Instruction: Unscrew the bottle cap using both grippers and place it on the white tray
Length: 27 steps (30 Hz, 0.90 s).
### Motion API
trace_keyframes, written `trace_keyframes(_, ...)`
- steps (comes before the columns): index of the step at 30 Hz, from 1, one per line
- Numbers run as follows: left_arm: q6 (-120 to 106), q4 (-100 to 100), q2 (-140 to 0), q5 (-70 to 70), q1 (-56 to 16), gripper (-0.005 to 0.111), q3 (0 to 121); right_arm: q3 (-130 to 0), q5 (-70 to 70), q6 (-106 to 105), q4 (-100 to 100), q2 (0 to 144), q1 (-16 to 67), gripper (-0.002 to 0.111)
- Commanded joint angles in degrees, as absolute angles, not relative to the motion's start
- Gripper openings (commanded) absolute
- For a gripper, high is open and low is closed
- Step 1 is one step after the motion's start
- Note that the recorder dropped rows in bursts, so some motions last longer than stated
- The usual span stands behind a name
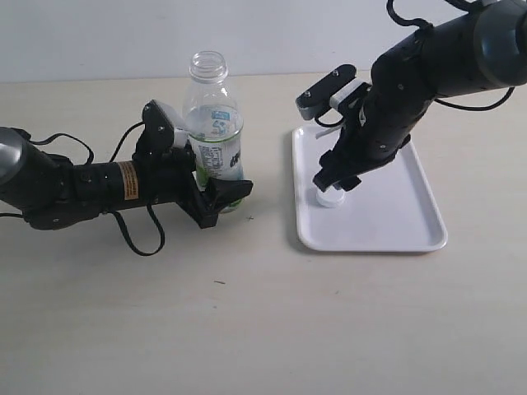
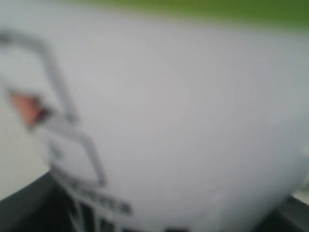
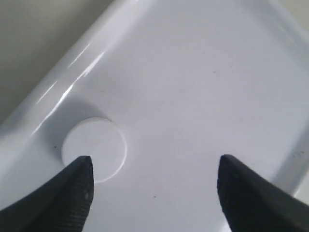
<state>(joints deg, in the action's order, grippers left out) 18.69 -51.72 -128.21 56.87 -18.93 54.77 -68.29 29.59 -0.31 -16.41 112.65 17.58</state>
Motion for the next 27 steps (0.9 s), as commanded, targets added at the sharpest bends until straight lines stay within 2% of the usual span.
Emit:
trace_keyframes(1,20.3,-48.7,-127.7,58.8,-18.8,0.000,54.7,-68.0,29.8,4.4,-19.7,111.3,17.3,0.069)
trace_keyframes(21,21.3,-49.3,-127.7,55.8,-18.8,0.001,54.7,-68.0,29.4,4.4,-19.7,111.3,17.3,0.069)
trace_keyframes(24,21.3,-49.3,-127.7,55.8,-18.8,0.016,54.7,-68.0,29.4,4.4,-19.7,111.3,17.3,0.069)
trace_keyframes(25,21.3,-49.2,-127.7,55.8,-18.8,0.023,54.7,-68.0,29.4,4.4,-19.7,111.3,17.3,0.069)
trace_keyframes(26,21.3,-49.1,-127.7,55.8,-18.8,0.036,54.7,-68.0,29.4,4.4,-19.7,111.3,17.3,0.069)
trace_keyframes(27,21.3,-49.1,-127.7,55.8,-18.8,0.042,54.7,-68.0,29.4,4.4,-19.7,111.3,17.3,0.069)
